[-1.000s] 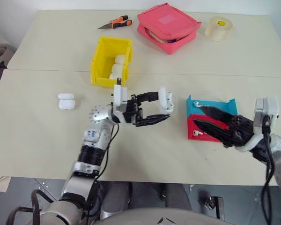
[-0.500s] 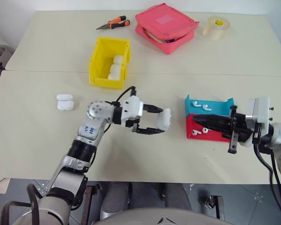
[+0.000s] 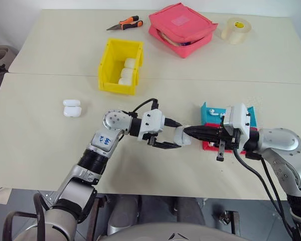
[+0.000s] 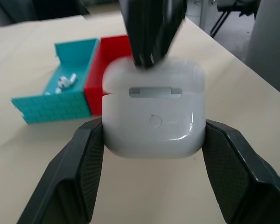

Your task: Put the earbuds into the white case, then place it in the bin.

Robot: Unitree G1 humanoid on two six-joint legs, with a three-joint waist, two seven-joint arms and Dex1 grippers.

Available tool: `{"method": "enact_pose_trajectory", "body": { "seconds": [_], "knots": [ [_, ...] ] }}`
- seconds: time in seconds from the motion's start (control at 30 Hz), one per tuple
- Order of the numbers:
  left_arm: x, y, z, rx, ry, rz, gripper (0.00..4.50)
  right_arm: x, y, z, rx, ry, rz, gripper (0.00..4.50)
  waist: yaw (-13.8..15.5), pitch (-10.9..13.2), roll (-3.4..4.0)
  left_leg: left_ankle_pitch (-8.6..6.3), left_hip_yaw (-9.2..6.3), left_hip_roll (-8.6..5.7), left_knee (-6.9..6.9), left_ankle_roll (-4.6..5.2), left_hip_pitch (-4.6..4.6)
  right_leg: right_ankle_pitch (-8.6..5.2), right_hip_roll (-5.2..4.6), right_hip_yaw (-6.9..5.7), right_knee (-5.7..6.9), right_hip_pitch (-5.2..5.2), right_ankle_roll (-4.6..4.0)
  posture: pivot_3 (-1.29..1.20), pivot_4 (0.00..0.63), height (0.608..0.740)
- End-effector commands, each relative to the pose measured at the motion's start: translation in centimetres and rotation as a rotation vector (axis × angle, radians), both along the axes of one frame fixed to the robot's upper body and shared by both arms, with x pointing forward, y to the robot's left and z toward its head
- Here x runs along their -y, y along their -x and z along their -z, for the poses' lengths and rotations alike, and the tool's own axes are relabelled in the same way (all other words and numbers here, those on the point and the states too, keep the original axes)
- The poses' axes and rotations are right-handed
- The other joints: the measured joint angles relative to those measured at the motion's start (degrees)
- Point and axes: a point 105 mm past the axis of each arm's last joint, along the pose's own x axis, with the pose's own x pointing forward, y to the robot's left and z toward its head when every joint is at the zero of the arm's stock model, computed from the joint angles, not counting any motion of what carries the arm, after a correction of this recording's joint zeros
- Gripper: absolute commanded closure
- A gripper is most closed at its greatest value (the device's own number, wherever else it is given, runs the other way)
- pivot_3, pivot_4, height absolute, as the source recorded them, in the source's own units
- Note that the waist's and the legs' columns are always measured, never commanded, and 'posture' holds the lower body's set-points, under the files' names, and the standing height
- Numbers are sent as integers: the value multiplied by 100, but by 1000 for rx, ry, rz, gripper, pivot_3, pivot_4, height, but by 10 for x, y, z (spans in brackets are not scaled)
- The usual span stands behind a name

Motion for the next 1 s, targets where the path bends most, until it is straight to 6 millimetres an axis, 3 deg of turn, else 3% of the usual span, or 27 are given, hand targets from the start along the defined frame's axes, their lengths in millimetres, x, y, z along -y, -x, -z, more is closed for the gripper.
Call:
{"method": "enact_pose_trajectory", "body": {
  "seconds": [0.03, 0.1, 0.2, 0.33, 0.57, 0.73, 0.8, 0.9, 1.0],
  "knots": [
    [-3, -6, -25, 50, 115, -39, 1731, 13, 9, -2, 8, -14, 6, 4467, -7, 2, -4, 0, 1, 1, 0, 0, 1, 0, 1, -1, 2, 0, 0, 0, 150, 740],
    [-6, -5, -29, 46, 150, -42, 1731, 19, 9, -5, 1, -63, 56, 4467, -8, 2, -4, 0, 0, 3, 0, 0, 2, 0, 1, 0, 3, 0, 0, 0, 150, 740],
    [-23, -8, -37, 0, 233, -118, 1731, 24, 16, -15, 60, -122, 116, 3867, -15, 2, -4, 0, -4, 5, 1, 0, 5, 0, 1, 3, 5, -1, 0, 0, 150, 740],
    [-45, -10, -39, -33, 306, -220, 1731, 27, 24, -23, 149, -171, 154, 2501, -24, 2, -4, 0, -13, 10, -6, -2, 14, 0, 4, 9, 8, -1, 0, 0, 150, 740],
    [-106, -33, -48, -65, 474, -659, 1731, 51, 19, -35, 333, -189, 340, 132, -7, 2, -4, 0, -10, 7, -2, -3, 23, 0, 2, 20, 14, 4, 0, 0, 150, 740],
    [-139, -52, -61, -71, 590, -912, 1731, 65, 15, -35, 393, -126, 402, 34, -6, 2, -4, 0, -10, 6, -4, -3, 24, 0, 2, 20, 13, 3, 0, 0, 150, 740],
    [-147, -68, -63, -135, 571, -994, 1731, 69, 14, -37, 388, -134, 415, 34, 6, 3, -5, 0, -8, 6, -3, -3, 24, 0, 2, 22, 13, 3, 0, 0, 150, 740],
    [-144, -91, -79, -131, 599, -1020, 1731, 65, 16, -29, 341, -121, 386, 34, 29, 3, -6, 0, -9, 4, -2, -4, 25, 0, 4, 19, 16, 4, 0, 0, 150, 740],
    [-140, -119, -79, -184, 555, -1109, 1731, 60, 17, -25, 317, -125, 368, 34, 3, 3, -7, 0, -5, 1, -5, -4, 25, 0, 3, 20, 13, 4, 0, 0, 150, 740]
  ]
}}
